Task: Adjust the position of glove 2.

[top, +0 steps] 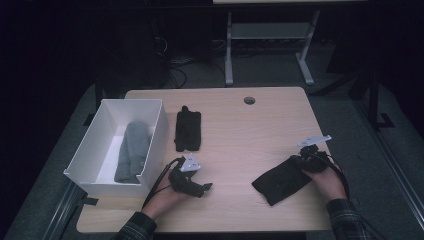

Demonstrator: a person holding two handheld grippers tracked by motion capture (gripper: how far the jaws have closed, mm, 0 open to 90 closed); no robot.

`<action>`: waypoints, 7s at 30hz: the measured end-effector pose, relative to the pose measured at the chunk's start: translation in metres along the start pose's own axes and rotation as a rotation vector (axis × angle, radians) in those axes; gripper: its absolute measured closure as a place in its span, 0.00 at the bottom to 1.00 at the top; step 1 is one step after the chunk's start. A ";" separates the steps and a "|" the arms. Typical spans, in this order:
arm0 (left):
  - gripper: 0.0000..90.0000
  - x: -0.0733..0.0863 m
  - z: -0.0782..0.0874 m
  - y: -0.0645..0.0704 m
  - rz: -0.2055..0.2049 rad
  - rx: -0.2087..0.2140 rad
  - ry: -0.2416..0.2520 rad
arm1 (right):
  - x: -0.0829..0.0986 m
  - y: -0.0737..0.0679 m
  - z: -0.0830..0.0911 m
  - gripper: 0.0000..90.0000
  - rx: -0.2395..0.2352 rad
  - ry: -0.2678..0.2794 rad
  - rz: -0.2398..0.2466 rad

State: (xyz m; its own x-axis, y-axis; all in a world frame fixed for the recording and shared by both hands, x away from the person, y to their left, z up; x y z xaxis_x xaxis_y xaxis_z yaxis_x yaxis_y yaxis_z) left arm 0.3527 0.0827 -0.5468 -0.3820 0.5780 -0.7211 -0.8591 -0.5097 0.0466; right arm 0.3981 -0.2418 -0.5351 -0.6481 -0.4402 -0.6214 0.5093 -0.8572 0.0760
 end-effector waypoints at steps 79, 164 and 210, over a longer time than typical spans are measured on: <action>1.00 -0.052 -0.030 -0.143 0.245 -0.360 -0.124 | 0.045 -0.005 0.016 0.19 -0.012 0.137 -0.072; 0.98 -0.044 0.006 -0.030 0.317 0.027 0.013 | 0.035 -0.045 0.030 1.00 -0.236 0.119 0.053; 0.98 -0.096 0.010 0.008 0.310 0.267 0.140 | -0.026 -0.158 -0.014 1.00 -0.438 0.094 0.212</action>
State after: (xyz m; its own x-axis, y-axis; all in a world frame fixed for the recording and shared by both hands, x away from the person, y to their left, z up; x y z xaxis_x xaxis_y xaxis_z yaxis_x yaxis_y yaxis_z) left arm 0.3789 0.0295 -0.4696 -0.6015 0.3219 -0.7312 -0.7762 -0.4521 0.4395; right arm 0.3424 -0.0916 -0.5420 -0.4613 -0.5496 -0.6966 0.8273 -0.5500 -0.1139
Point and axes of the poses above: each handheld gripper's, and its own axes: z roughly backward along the jaws, x roughly out of its underside, y roughly to its right, the point moved 10 cm from there along -z, roughly forward along the jaws, and after that the axes turned 4 degrees about x, right-handed, at the moved point
